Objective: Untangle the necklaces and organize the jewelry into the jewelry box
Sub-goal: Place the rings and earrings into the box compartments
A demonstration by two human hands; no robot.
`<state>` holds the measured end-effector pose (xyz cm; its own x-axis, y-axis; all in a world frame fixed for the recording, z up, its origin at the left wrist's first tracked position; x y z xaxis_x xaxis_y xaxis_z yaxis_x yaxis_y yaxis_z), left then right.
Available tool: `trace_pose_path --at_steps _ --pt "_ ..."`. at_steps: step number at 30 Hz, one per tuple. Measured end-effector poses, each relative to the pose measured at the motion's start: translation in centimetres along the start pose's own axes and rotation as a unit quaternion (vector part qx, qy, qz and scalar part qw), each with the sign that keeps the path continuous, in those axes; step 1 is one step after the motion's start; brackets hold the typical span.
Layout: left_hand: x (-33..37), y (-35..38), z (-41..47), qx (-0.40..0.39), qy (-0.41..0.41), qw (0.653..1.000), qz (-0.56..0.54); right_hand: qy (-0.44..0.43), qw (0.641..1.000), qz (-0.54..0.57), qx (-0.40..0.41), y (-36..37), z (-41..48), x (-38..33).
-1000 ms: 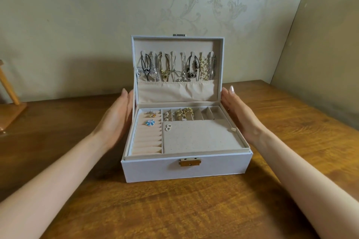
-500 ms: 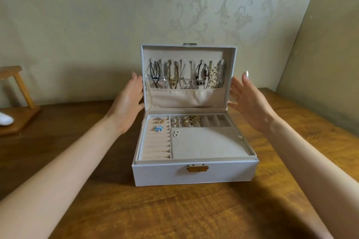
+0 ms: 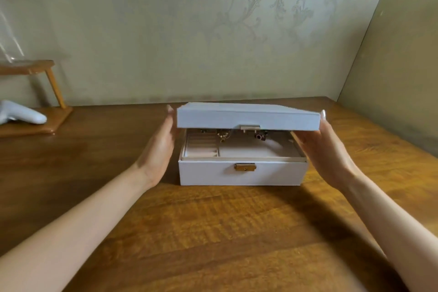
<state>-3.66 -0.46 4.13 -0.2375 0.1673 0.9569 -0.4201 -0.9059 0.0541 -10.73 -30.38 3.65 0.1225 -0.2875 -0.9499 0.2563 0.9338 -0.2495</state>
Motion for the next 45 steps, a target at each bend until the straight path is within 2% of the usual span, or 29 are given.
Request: trace_pose_path --at_steps 2,5,11,17,22,25,27,29,31,35,45 --pt "-0.3 0.1 -0.7 0.003 -0.027 0.999 0.019 -0.005 1.0 0.004 -0.003 0.0 -0.5 0.4" --pt "-0.5 0.5 -1.6 0.014 -0.051 0.998 0.035 0.021 0.996 0.082 -0.011 0.1 -1.2 1.0" --pt "-1.0 1.1 -2.4 0.024 -0.068 0.996 0.043 0.044 0.992 0.117 -0.022 0.9 -2.3 0.9" --pt "-1.7 1.0 -2.4 0.021 -0.062 0.997 0.033 0.056 0.985 0.161 -0.004 1.1 -2.4 0.5" --pt "-2.0 1.6 -2.8 0.015 -0.066 0.997 0.035 0.075 0.979 0.186 0.045 2.0 -2.8 0.4" --pt "-1.5 1.5 -3.7 -0.022 -0.097 0.992 0.08 0.087 0.982 0.159 0.045 2.3 -3.4 -0.3" --pt "-1.4 1.4 -4.6 -0.038 -0.114 0.98 0.16 0.099 0.986 0.134 0.02 2.1 -4.5 -0.6" --pt "-1.4 1.3 -5.3 -0.011 -0.082 0.952 0.294 0.097 0.993 0.062 -0.024 1.9 -5.9 -0.7" --pt "-1.5 1.4 -5.7 0.045 -0.047 0.928 0.368 0.078 0.996 -0.03 -0.024 1.7 -6.5 -0.7" --pt "-2.2 1.4 -5.3 0.11 -0.009 0.907 0.406 0.04 0.993 -0.108 0.025 2.1 -5.8 -0.8" --pt "-3.6 -4.9 0.9 0.185 -0.064 0.865 0.462 0.01 0.988 -0.154 -0.012 8.4 4.3 -0.9"
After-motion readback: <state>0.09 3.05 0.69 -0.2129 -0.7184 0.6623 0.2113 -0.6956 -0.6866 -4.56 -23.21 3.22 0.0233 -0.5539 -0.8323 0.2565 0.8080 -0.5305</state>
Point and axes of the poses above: each hand's wrist, its own z-axis towards the middle knuckle, its own y-axis out of the palm, x = y × z, the point moved 1 cm from there along z, towards the middle knuckle
